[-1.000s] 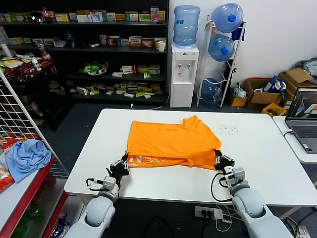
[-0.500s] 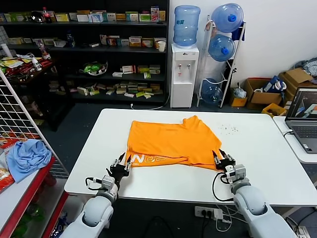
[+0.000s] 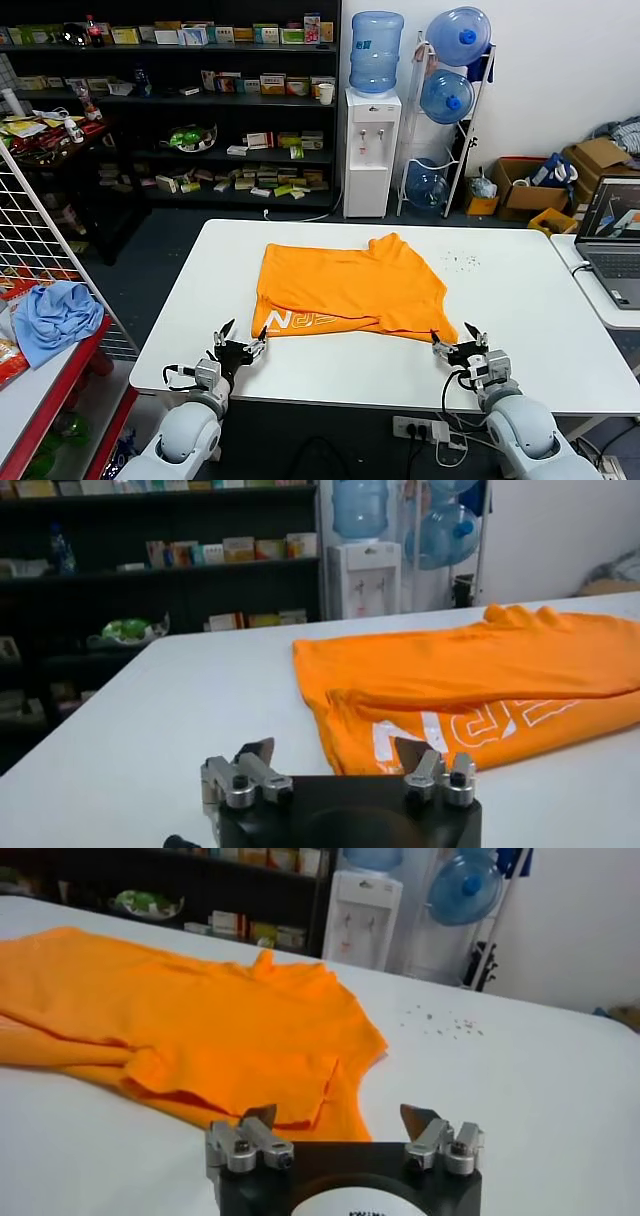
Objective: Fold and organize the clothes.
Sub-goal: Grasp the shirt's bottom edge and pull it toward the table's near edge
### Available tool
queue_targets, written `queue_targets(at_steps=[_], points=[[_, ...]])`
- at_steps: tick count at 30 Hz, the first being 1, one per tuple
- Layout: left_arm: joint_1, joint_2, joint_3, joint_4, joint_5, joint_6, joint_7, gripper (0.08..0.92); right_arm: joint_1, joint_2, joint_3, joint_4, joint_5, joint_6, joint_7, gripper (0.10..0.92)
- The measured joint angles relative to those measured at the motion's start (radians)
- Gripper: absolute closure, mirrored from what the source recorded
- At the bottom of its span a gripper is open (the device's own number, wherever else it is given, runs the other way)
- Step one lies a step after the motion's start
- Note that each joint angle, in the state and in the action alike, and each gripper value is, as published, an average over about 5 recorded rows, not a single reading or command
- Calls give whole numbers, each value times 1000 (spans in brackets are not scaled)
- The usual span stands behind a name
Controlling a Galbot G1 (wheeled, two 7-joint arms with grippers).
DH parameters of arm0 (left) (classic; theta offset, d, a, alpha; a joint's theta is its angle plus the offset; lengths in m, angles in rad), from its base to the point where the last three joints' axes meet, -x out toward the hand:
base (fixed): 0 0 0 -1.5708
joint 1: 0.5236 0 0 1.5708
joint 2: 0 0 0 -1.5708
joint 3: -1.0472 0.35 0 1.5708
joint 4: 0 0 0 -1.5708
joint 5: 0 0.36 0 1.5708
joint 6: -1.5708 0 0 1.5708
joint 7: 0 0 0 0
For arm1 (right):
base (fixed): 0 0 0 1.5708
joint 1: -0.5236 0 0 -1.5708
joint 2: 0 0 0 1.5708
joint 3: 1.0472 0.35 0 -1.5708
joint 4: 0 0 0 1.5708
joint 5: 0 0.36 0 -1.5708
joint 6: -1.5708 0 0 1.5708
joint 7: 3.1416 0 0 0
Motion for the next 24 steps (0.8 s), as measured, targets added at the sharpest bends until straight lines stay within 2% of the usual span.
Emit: queue_targets(at_steps=[18,21,24], points=[[2,1,13,8,-52,40,32,733,-25,-13,6,-10,-10,-11,5,854],[10,11,13,-5,-59,48,33,820,-38,-26,14,6,-4,-16,9,898],[22,26,10,-24,-72,58,29,884,-58,-42,24,29,5,-22,14,901]])
